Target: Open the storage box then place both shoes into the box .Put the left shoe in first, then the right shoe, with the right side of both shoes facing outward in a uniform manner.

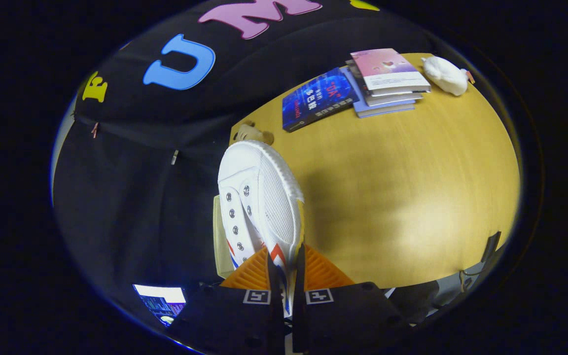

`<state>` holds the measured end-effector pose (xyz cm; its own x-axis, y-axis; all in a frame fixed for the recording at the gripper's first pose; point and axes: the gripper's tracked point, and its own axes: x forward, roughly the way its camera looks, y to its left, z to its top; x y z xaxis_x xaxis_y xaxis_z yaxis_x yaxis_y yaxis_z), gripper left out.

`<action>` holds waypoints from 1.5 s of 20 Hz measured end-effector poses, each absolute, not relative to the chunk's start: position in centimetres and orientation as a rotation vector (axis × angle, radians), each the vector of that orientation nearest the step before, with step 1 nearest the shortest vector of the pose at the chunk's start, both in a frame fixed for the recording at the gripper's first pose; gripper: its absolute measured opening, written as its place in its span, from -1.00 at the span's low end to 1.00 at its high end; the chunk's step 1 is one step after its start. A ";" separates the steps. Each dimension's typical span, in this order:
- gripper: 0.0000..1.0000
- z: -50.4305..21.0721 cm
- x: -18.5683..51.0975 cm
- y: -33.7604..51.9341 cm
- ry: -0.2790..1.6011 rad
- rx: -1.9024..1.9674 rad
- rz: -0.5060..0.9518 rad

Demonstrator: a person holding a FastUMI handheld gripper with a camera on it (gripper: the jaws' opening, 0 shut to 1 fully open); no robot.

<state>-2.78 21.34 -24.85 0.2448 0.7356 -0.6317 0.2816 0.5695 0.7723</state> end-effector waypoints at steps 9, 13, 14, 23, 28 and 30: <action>-0.78 -26.1 -2.3 34.5 1.458 0.926 0.405; -0.78 -29.1 -3.4 35.9 1.513 0.864 0.361; -0.78 -29.7 -3.6 35.8 1.523 0.839 0.352; 0.00 -29.6 -3.2 35.4 1.468 0.805 0.376; 0.36 -28.1 -2.6 34.3 1.399 0.825 0.413; 0.64 -26.9 -2.0 33.3 1.331 0.838 0.443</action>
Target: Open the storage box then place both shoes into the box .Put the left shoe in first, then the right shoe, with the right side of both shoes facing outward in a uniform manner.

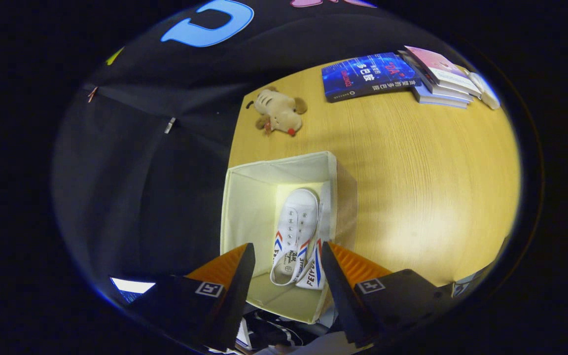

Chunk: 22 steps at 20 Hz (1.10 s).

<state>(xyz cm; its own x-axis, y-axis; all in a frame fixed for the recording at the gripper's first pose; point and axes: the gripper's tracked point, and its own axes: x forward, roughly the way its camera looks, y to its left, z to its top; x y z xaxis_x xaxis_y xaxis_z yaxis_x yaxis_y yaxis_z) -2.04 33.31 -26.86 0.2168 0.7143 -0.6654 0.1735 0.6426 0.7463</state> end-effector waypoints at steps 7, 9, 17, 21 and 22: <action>0.90 -22.9 -1.1 25.1 1.044 0.745 0.373; 0.93 -21.7 -0.7 21.6 0.946 0.673 0.328; 0.95 -14.6 1.3 5.4 0.520 0.342 0.089; 0.98 -12.2 0.6 -1.3 0.395 0.239 -0.026; 0.98 -12.0 0.2 -2.5 0.379 0.226 -0.048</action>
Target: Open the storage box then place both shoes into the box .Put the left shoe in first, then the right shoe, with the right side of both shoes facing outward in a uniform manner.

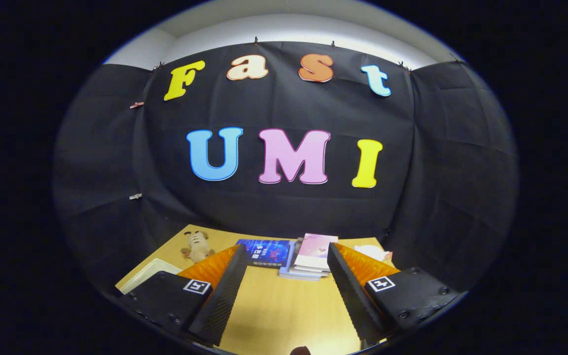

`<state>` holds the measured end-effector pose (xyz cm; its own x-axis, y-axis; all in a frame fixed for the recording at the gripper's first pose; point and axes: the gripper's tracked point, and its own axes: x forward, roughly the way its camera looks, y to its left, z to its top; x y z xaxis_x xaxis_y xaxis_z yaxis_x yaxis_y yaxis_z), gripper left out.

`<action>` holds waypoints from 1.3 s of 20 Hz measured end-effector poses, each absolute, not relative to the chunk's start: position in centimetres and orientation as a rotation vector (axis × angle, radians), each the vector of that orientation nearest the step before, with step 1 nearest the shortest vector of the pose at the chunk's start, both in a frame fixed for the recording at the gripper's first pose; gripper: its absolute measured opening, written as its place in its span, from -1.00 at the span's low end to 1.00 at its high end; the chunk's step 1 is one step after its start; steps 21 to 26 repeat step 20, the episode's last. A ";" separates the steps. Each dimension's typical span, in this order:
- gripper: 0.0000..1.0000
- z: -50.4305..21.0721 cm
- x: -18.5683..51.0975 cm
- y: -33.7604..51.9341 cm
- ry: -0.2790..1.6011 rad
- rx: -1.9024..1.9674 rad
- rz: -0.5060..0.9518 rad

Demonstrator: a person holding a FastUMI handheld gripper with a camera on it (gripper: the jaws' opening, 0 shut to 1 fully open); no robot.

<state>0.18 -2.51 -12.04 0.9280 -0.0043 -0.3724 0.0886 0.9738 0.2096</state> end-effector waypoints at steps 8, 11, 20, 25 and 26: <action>0.96 -13.3 -1.3 -8.2 0.332 0.197 -0.086; 0.96 -13.6 -1.4 -9.3 0.321 0.194 -0.067; 0.92 -14.6 -1.8 -12.4 0.286 0.190 -0.077; 0.92 -14.6 -1.8 -12.4 0.286 0.190 -0.077; 0.92 -14.6 -1.8 -12.4 0.286 0.190 -0.077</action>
